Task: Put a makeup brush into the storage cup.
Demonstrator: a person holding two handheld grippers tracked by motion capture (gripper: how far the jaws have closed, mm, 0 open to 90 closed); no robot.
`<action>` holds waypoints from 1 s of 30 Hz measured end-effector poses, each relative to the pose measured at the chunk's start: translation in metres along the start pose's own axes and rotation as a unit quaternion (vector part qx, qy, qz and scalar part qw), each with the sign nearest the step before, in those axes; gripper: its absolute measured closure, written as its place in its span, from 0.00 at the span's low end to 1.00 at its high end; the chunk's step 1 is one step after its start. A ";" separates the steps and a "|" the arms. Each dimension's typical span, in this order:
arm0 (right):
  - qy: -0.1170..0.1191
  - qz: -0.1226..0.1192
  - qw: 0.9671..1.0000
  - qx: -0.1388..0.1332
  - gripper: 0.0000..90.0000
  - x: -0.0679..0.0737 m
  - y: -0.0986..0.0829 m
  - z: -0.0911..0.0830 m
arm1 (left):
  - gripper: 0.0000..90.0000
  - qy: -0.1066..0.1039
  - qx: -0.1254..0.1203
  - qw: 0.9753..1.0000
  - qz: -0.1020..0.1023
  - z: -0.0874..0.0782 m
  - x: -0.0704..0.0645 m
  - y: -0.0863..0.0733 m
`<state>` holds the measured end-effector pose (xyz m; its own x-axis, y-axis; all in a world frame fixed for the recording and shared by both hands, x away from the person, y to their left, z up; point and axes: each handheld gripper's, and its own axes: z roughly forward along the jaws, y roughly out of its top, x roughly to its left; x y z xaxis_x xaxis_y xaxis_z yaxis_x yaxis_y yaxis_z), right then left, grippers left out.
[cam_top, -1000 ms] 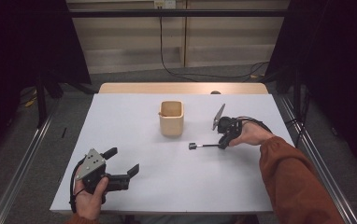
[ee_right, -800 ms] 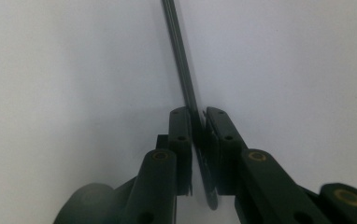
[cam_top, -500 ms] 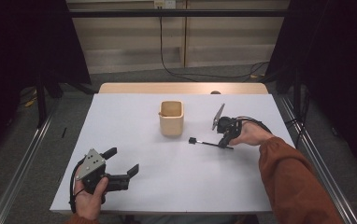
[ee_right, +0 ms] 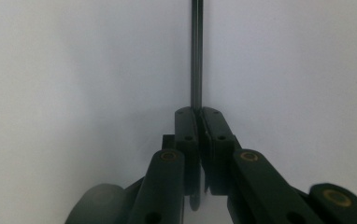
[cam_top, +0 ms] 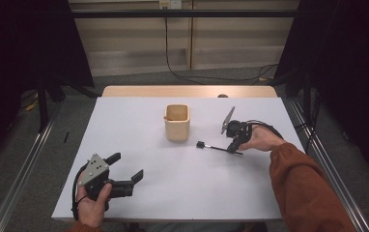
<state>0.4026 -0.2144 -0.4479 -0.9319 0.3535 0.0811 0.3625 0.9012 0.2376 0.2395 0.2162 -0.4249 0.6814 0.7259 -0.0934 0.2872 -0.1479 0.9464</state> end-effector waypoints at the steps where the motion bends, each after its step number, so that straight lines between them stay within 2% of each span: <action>1: -0.001 -0.001 1.000 -0.006 0.96 0.000 0.000 -0.001 | 0.02 0.000 0.001 1.000 0.000 0.000 0.000 0.000; 2: -0.002 0.005 1.000 -0.010 0.96 0.001 -0.001 -0.003 | 0.02 0.000 0.001 1.000 -0.001 0.000 0.000 0.000; 4: -0.009 0.000 1.000 -0.019 0.96 0.001 -0.002 -0.004 | 0.02 0.000 0.001 1.000 0.001 0.000 0.000 0.000; 7: -0.011 0.014 0.999 -0.034 0.96 0.004 -0.006 -0.009 | 0.02 0.001 0.001 1.000 0.000 0.000 0.000 0.000; 12: -0.022 0.020 0.998 -0.049 0.95 0.009 -0.011 -0.013 | 0.02 0.001 0.001 1.000 -0.001 0.001 0.000 0.000; 13: -0.015 0.024 0.998 -0.055 0.95 0.011 -0.013 -0.014 | 0.02 0.002 0.002 1.000 0.000 0.001 0.000 0.000; 18: -0.017 0.045 0.995 -0.090 0.95 0.015 -0.023 -0.017 | 0.02 0.004 0.001 1.000 -0.001 0.001 0.000 0.000; 23: -0.026 0.065 0.990 -0.126 0.95 0.021 -0.034 -0.023 | 0.02 0.007 -0.002 1.000 0.003 -0.001 0.000 0.001; 30: -0.032 0.090 0.979 -0.182 0.95 0.026 -0.045 -0.030 | 0.02 0.011 -0.002 1.000 -0.001 -0.002 0.003 0.001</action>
<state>0.3620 -0.2535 -0.4276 -0.8464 0.5239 0.0960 0.4822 0.6773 0.5556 0.2405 0.2191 -0.4234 0.6657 0.7411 -0.0874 0.2849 -0.1442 0.9477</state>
